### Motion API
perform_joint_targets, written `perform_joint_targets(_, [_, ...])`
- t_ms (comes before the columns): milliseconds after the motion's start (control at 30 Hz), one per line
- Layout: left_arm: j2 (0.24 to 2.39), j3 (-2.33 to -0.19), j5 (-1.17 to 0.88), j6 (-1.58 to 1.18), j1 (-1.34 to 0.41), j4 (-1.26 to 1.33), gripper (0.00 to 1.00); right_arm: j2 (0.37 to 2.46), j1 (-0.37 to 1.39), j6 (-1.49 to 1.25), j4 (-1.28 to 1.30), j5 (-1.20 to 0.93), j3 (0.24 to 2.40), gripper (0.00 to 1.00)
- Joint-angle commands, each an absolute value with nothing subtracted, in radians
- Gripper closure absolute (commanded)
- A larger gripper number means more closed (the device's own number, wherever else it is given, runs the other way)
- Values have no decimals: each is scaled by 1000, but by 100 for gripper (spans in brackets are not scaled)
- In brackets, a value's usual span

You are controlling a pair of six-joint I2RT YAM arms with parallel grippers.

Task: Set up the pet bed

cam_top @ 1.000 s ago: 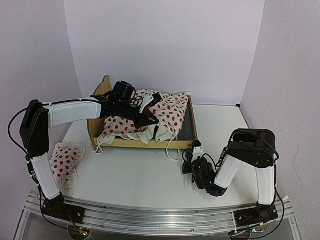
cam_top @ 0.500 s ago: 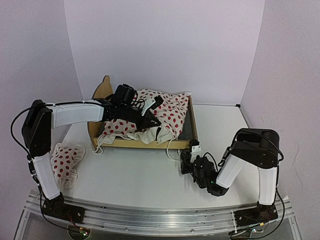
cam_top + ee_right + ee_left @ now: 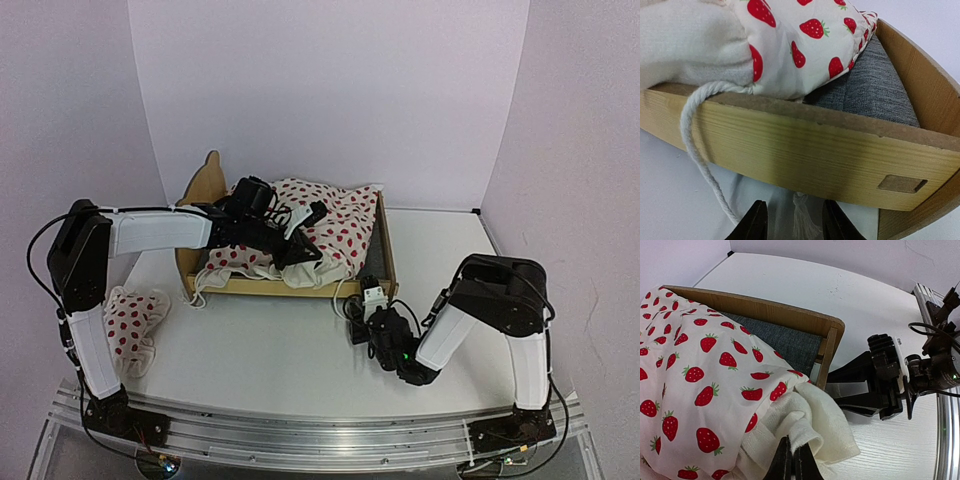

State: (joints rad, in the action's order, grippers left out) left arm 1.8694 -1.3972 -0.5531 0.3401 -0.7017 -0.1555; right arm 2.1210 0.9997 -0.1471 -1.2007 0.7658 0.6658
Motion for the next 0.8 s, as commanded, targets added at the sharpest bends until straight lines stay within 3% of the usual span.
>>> perform_joint_targets(0, [1856, -1405, -549, 344, -706, -126, 100, 2147, 1003, -149, -1117, 851, 714, 63])
perform_joint_targets(600, [1848, -1411, -546, 343, -706, -123, 100, 2203, 971, -245, -974, 885, 772, 65])
perform_joint_targets(700, [1847, -1411, -545, 342, -706, -124, 100, 2207, 963, -266, -948, 878, 775, 77])
perform_joint_targets(767, [1846, -1411, -542, 343, -706, -124, 100, 2200, 957, -297, -933, 869, 765, 93])
